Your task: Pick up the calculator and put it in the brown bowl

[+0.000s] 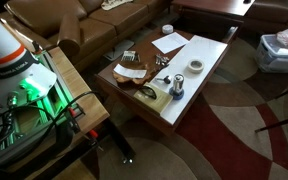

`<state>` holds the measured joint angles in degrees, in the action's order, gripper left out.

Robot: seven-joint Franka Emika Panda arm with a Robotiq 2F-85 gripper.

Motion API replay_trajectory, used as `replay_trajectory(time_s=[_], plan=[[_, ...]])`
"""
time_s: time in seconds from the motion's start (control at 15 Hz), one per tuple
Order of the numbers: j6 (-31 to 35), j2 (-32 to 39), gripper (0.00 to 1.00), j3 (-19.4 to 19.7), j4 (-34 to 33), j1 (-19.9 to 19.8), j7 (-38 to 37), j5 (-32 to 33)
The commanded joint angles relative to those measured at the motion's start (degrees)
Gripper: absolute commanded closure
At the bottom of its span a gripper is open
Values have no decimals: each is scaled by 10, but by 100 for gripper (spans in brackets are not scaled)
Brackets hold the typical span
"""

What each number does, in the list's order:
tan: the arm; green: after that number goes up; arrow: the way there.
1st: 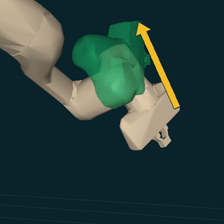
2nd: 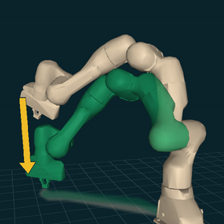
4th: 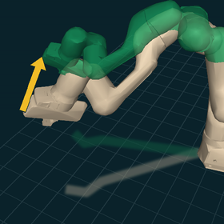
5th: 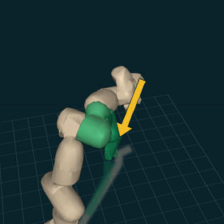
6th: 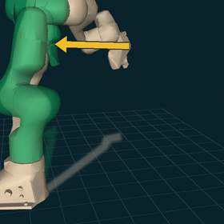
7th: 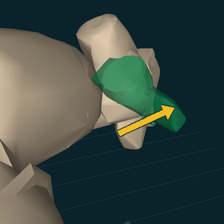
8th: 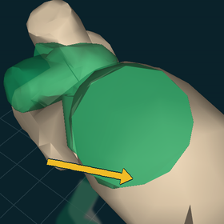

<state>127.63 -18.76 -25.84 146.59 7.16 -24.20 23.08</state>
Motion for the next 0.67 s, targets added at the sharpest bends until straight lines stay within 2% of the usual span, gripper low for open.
replay_trajectory(time_s=[0.0,0.07,0.2,0.27,0.4,0.6], plan=[[-84,128,0,-64,-51,2,-127,97],[-112,156,0,-96,-62,-11,-156,116],[-182,219,0,-128,-86,-4,-195,129],[-181,253,0,-86,-96,47,-172,106],[-182,316,0,-61,-133,70,-157,84],[-190,408,0,2,-203,114,-147,59]])
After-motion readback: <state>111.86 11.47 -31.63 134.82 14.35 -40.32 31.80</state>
